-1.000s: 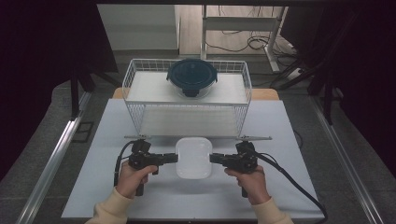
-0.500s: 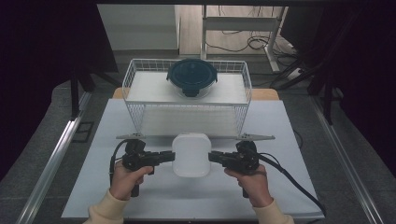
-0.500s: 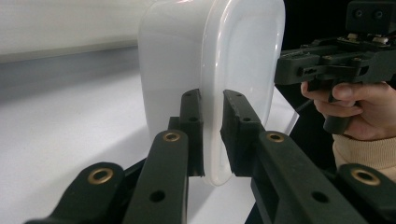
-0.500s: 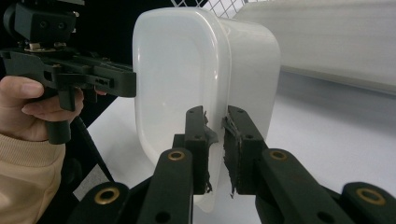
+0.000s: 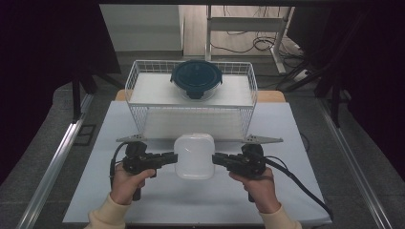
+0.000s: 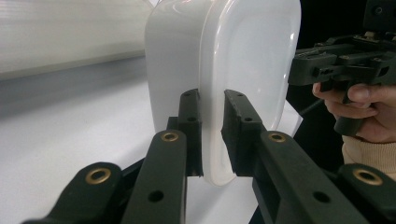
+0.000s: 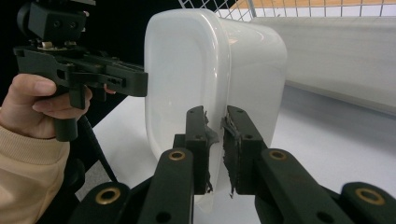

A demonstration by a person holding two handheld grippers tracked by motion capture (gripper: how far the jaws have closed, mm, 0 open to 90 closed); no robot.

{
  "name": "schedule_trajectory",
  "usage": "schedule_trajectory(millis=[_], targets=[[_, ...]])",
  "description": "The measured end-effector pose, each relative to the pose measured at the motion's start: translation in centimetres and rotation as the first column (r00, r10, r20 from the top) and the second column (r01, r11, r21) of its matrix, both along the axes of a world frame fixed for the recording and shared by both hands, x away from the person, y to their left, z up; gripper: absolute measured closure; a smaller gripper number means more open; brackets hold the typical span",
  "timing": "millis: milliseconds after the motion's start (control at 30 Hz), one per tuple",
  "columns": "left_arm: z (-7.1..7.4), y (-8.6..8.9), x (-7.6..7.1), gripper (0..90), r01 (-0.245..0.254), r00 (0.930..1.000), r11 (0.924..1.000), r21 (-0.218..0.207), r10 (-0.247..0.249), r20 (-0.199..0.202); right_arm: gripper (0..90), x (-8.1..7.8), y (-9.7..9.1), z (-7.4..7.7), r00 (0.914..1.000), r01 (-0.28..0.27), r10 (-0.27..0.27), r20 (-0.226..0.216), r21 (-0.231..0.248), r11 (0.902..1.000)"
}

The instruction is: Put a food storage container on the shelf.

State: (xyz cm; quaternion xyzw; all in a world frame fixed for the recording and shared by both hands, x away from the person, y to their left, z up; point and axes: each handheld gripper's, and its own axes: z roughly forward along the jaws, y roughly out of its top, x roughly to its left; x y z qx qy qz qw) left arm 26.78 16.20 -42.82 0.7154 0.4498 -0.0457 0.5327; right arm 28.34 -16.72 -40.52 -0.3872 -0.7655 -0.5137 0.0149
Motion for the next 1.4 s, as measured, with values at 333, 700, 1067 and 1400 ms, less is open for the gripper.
schedule_trajectory(millis=[333, 700, 1067, 1400], targets=[[2.3, -0.1, 0.5, 78.2, 0.005, 0.9986, 0.9999, 0.011, -0.006, 0.052, 80.4, 0.2, -0.2, 1.7, 0.9996, -0.005, 0.005, 0.028, 0.022, 0.9997], [7.3, -0.1, 1.8, 78.3, 0.012, 0.9915, 0.9996, 0.025, -0.015, 0.129, 80.3, 1.6, -0.3, 6.3, 0.9958, -0.010, 0.008, 0.092, 0.014, 0.9999], [12.7, 0.2, 3.7, 78.3, 0.004, 0.9812, 0.9996, 0.029, -0.010, 0.193, 80.4, 3.5, 0.0, 11.6, 0.9880, -0.014, 0.009, 0.154, 0.030, 0.9994], [16.5, 0.6, 5.1, 78.4, -0.010, 0.9732, 0.9990, 0.045, -0.001, 0.230, 80.2, 4.9, 0.6, 15.5, 0.9810, -0.009, 0.009, 0.194, 0.000, 1.0000]])
